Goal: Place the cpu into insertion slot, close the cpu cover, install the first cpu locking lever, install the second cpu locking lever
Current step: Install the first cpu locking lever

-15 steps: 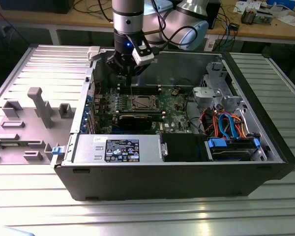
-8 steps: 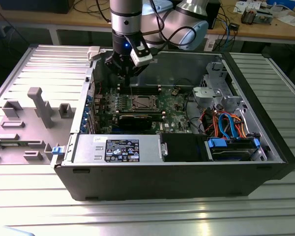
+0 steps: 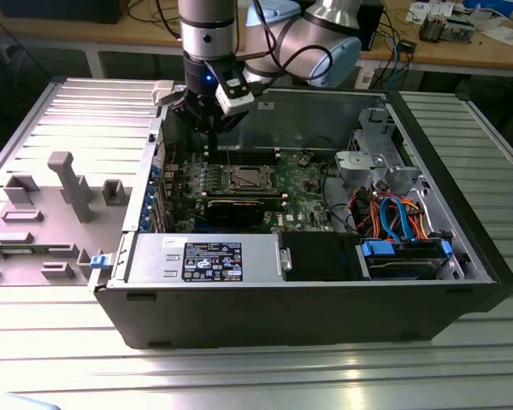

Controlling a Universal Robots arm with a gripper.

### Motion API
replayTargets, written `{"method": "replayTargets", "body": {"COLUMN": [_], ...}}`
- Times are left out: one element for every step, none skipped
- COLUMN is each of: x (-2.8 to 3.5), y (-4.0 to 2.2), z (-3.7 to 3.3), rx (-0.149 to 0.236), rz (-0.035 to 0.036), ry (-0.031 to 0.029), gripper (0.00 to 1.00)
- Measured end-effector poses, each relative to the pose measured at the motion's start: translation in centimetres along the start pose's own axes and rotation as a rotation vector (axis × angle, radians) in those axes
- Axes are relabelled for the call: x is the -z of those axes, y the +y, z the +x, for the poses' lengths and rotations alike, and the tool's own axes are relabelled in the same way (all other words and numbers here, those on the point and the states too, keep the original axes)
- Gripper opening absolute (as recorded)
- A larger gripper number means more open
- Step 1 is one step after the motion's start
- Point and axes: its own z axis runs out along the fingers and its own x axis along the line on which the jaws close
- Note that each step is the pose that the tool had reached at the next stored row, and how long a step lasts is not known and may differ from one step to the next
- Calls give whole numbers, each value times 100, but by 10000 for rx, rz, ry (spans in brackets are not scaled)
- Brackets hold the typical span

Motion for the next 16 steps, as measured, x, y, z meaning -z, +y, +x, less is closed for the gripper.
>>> {"method": "replayTargets", "body": {"x": [0,0,0,0,0,-1,-1,-1,-1,-1,-1,-1,-1,-1,-1,-1], "y": [4,19,34,57,69,77,88,91,91,92,92,92,92,92,92,93], "z": [-4,-13,-20,-31,-45,-57,-74,-78,-79,-80,-80,-80,-80,-80,-80,-80], "rx": [32,62,89,109,121,128,132,131,130,131,131,132,132,132,132,132], "rz": [-1,-1,-1,-2,-2,-2,-2,-1,-2,-2,-2,-2,-2,-2,-2,-2], "ry": [-2,-2,-3,-4,-4,-4,-4,-3,-3,-3,-4,-4,-4,-4,-4,-3], "gripper": [11,11,11,11,11,11,11,11,11,11,11,11,11,11,11,11]}}
